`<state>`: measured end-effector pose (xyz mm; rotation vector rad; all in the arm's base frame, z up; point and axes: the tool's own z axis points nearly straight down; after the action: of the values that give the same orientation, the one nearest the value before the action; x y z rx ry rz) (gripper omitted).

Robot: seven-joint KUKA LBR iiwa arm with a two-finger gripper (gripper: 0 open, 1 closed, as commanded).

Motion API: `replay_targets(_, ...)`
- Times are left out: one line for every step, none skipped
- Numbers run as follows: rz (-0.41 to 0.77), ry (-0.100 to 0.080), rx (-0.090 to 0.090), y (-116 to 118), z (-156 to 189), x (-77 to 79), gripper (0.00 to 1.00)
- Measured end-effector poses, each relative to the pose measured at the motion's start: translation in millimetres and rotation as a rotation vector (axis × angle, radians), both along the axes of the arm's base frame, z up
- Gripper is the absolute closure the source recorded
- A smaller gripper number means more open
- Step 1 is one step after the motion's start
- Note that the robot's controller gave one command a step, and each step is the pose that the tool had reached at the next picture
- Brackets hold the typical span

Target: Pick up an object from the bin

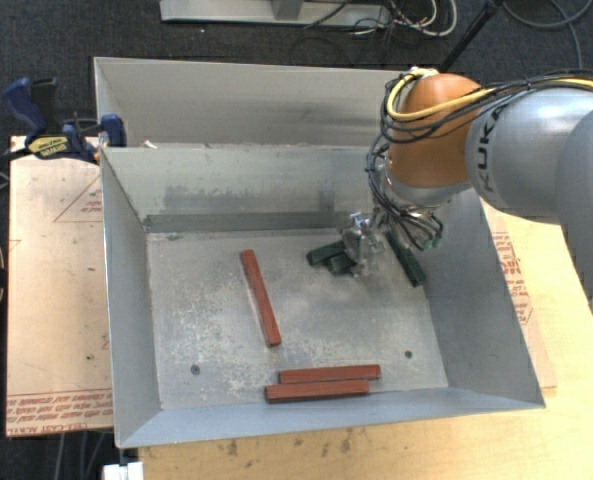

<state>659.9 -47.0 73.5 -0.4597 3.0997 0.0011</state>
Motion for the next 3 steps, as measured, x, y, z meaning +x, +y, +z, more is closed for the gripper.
replay_targets(0.0, 0.005, 0.0, -0.1, -2.2, -1.6, 0.0)
replay_targets(0.0, 0.003, 0.0, -0.3, -1.5, -1.1, 1.0)
replay_targets(0.0, 0.003, 0.0, -0.3, -1.5, -1.1, 1.0)
